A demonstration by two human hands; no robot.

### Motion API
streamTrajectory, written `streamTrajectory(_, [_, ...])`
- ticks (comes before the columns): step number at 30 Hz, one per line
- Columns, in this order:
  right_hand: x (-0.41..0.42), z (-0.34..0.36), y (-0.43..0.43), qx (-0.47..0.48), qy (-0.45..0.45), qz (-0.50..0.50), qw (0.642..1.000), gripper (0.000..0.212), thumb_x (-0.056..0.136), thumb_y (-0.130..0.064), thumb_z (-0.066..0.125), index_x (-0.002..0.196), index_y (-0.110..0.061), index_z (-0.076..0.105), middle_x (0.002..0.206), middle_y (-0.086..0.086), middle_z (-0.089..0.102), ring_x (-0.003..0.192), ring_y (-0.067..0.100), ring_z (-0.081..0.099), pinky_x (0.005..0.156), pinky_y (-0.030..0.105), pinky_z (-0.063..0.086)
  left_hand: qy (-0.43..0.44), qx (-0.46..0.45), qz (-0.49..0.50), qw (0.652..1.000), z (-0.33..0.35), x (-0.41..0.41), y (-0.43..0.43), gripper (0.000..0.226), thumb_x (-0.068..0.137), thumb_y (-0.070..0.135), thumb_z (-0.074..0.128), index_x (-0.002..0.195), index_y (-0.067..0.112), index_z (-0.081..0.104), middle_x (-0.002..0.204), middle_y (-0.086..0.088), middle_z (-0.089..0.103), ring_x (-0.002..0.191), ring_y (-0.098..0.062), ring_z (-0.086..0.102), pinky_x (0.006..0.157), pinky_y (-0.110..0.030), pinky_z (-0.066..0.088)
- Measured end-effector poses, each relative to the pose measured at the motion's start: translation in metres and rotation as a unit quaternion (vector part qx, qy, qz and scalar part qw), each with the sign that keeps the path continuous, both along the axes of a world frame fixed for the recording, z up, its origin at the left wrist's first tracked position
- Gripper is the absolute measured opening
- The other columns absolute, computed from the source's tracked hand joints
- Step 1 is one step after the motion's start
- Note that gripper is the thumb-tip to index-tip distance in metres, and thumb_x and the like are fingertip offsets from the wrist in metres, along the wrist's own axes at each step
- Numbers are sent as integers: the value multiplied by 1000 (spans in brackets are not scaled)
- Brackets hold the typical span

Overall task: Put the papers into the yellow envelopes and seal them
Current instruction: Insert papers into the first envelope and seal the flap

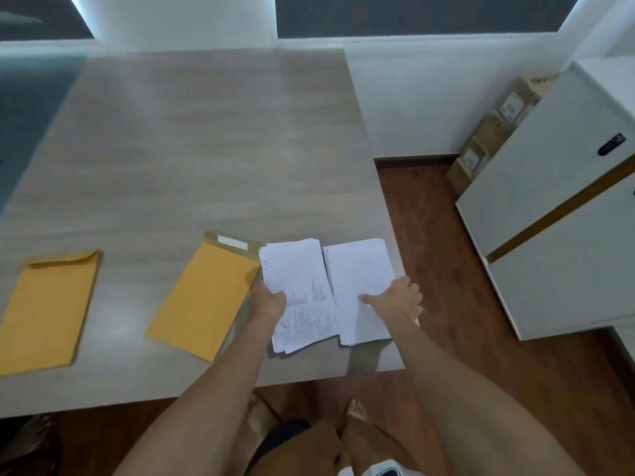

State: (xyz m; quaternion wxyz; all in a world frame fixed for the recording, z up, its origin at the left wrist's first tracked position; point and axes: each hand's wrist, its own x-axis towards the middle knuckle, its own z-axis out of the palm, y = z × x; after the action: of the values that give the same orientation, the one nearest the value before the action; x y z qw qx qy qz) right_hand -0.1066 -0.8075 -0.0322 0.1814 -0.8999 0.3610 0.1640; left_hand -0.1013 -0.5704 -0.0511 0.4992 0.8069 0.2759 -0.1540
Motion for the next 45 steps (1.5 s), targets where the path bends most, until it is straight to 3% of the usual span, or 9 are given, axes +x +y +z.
streamTrajectory(6, [3,-3,-10,65,-28,-43,997,95,62,-38,90,132,-2,38,132,17,51,124,36,48,100,45,44,-9,-20,22,1000,-3,1,-5,47,85,6,45,124,28,57,108,2,68,91,-23,65,67,-31,55])
streamTrajectory(11, [3,-4,-18,63,-37,-28,997,80,65,-34,89,124,-5,43,123,15,59,116,34,55,95,43,48,-20,-24,33,999,-4,-1,-7,43,87,4,46,123,24,59,108,1,67,91,-23,65,71,-33,55])
streamTrajectory(23, [-1,1,-28,80,-86,-26,993,37,74,-24,75,107,-12,62,108,11,68,103,32,64,90,40,52,-29,-10,42,999,3,-6,-13,41,89,2,47,124,20,57,108,-1,66,86,-21,63,58,-25,47])
streamTrajectory(27, [-2,1,-32,119,-102,-29,987,39,76,-19,75,111,-9,60,108,13,67,100,34,65,84,38,56,-33,-13,44,998,4,-6,-17,43,89,1,47,126,21,54,109,-2,67,82,-16,61,58,-25,47])
streamTrajectory(34, [2,4,-44,130,-73,19,989,35,85,-22,68,116,-6,64,115,11,67,109,32,62,88,35,53,9,3,32,999,4,-3,-27,34,92,7,49,124,14,57,111,-7,66,87,-24,61,63,-28,47])
streamTrajectory(39, [11,7,-61,211,-101,-20,972,39,83,-18,70,119,-5,62,118,11,66,109,31,62,92,37,52,19,5,20,1000,5,0,-36,33,92,6,46,122,13,56,107,-6,65,84,-24,60,58,-26,45])
streamTrajectory(45, [23,22,-50,383,-161,-76,906,29,85,0,69,113,-4,64,108,6,67,92,24,63,73,29,51,10,-33,28,999,12,7,-30,36,89,2,40,117,15,59,92,-2,64,76,-20,61,61,-29,51])
